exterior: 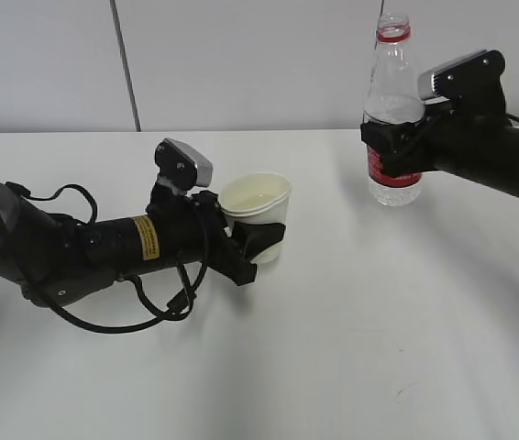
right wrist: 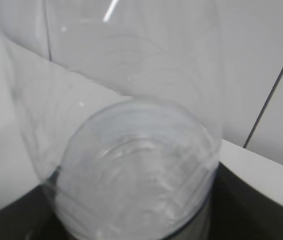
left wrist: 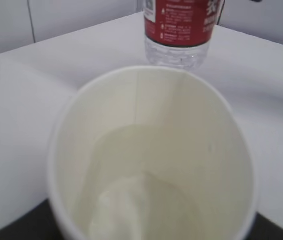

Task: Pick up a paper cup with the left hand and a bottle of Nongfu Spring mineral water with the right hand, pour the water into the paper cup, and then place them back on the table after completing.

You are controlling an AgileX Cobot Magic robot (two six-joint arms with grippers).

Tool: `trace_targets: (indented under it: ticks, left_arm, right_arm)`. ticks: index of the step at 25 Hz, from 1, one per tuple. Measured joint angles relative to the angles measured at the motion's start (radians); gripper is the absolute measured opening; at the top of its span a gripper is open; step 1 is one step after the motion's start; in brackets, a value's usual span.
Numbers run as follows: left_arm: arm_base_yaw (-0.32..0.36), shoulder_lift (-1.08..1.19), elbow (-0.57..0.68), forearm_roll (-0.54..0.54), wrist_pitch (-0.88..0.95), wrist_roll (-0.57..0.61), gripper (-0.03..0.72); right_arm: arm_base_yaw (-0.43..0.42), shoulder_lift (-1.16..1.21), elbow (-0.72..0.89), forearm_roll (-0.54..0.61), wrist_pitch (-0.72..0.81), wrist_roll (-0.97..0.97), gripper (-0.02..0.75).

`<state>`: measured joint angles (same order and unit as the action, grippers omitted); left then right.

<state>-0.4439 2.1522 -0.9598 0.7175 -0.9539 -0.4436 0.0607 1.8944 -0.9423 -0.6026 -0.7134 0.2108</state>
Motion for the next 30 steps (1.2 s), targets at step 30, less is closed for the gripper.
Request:
trace_targets:
  ticks: [30]
  left_arm:
    - [0.246, 0.0, 0.0, -0.087, 0.129, 0.14, 0.375]
  right_arm:
    - [-0.001, 0.143, 0.048, 0.023, -0.253, 0.127, 0.44]
